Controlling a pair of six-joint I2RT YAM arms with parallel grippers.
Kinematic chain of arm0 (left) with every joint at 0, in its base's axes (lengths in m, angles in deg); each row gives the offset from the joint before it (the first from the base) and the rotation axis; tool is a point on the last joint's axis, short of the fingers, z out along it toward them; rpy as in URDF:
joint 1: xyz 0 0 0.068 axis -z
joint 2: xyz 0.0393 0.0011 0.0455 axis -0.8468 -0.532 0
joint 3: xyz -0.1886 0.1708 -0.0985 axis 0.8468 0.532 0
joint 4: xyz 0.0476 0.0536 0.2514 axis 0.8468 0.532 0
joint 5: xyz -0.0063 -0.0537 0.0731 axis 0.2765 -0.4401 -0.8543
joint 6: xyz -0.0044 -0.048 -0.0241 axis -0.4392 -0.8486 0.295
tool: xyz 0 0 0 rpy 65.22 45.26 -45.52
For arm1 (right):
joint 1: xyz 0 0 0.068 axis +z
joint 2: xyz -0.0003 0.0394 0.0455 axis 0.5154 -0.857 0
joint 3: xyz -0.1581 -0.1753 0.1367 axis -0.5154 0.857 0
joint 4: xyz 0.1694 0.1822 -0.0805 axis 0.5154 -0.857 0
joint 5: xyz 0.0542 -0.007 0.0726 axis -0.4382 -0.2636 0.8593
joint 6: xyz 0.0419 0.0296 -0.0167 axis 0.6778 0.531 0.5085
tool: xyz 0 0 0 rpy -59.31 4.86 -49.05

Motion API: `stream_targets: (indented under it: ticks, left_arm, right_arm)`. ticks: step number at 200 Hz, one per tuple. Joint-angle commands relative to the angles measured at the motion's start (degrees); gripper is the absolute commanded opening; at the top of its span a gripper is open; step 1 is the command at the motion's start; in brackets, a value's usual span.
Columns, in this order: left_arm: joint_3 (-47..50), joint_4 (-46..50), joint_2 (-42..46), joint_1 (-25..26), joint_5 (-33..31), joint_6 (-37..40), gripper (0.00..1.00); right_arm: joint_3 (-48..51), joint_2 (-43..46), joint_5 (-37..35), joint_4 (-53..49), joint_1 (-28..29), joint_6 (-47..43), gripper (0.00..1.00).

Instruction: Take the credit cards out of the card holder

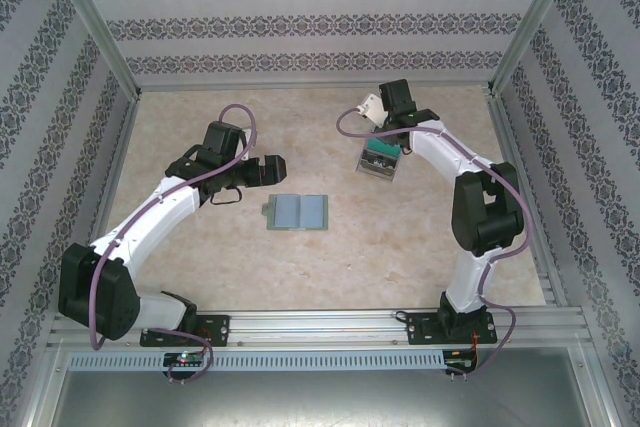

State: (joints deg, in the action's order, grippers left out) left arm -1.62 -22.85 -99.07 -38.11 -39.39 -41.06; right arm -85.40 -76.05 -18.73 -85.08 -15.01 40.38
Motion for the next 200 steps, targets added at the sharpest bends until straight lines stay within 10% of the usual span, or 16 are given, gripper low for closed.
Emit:
stream_targets:
  ticks: [1,200]
  left_arm:
    - [0.96,1.13,2.01,-0.54,0.66,0.11,1.00]
    - [1.62,2.10,3.48,-0.61,-1.10,-0.17,1.00]
  right_arm:
    - [0.56,-0.80,1.49,-3.96,0.80,1.49,0.33]
    - [-5.80,-7.81,-11.66,0.17,-1.29,7.28,0.33]
